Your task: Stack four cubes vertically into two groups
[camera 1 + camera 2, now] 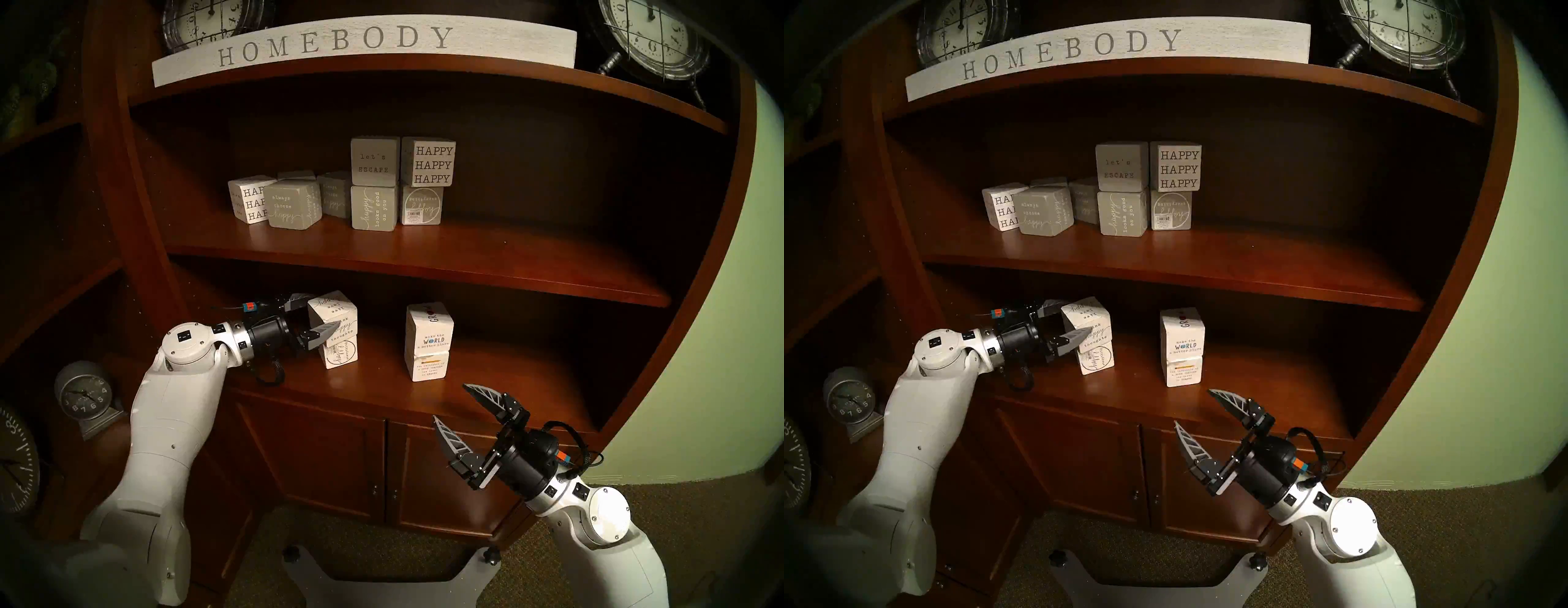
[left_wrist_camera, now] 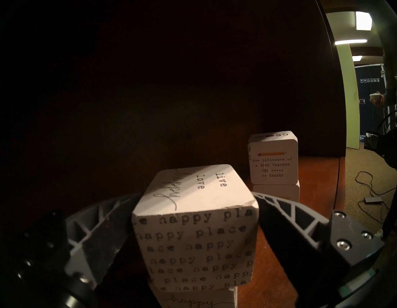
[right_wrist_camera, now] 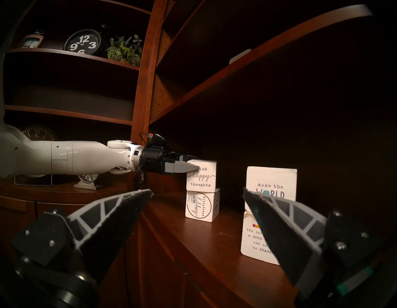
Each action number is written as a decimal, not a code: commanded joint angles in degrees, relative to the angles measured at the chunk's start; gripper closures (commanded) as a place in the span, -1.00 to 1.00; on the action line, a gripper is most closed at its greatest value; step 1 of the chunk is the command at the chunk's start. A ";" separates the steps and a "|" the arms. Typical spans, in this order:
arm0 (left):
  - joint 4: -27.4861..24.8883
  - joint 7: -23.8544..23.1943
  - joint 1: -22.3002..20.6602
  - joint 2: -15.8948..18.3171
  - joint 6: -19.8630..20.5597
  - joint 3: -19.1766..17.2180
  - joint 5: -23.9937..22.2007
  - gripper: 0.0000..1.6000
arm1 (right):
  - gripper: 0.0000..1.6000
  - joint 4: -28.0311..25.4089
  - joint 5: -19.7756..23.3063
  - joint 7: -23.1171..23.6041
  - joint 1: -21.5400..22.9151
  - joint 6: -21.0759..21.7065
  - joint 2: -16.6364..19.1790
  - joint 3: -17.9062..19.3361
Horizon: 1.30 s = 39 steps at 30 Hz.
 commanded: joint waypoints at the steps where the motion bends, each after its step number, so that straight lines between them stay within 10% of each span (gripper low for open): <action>1: 0.06 0.09 -1.80 -0.14 -0.34 -0.06 -0.15 -1.00 | -1.00 -1.02 0.13 -0.10 0.21 0.15 -0.12 -0.01; 39: 4.82 -1.77 -5.09 0.27 -2.66 0.20 0.66 -1.00 | -1.00 -1.01 0.05 0.09 0.21 0.21 -0.32 0.12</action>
